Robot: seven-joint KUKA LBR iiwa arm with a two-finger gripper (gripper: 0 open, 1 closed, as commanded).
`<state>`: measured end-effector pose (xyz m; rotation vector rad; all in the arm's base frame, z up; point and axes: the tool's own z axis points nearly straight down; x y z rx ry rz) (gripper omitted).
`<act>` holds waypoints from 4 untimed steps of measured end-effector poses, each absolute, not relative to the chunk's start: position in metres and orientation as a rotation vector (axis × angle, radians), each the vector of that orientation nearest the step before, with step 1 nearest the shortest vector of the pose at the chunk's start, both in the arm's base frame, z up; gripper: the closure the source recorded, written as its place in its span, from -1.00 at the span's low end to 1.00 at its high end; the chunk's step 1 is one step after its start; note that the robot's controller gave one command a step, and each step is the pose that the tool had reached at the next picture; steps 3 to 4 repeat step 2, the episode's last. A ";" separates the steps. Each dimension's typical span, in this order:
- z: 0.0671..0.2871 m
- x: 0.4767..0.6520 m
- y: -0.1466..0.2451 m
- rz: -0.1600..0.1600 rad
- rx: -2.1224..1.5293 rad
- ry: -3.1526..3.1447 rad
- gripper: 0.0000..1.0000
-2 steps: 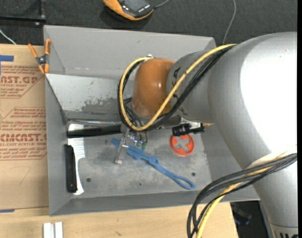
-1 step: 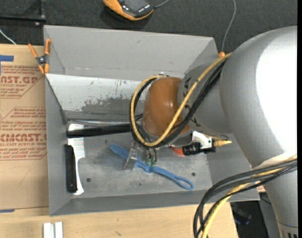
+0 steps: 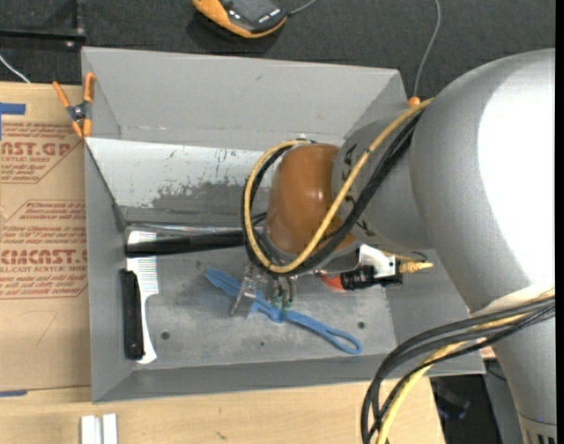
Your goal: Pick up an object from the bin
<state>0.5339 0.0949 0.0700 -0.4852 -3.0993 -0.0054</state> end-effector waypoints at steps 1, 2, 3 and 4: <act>0.073 0.533 0.095 -0.005 -0.485 -3.098 1.00; 0.084 0.533 0.095 -0.005 -0.485 -3.099 1.00; 0.084 0.533 0.095 -0.005 -0.485 -3.099 1.00; 0.084 0.533 0.095 -0.005 -0.485 -3.099 1.00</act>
Offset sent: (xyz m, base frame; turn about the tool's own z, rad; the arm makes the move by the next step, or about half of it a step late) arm 0.0000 0.0001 0.0022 0.0000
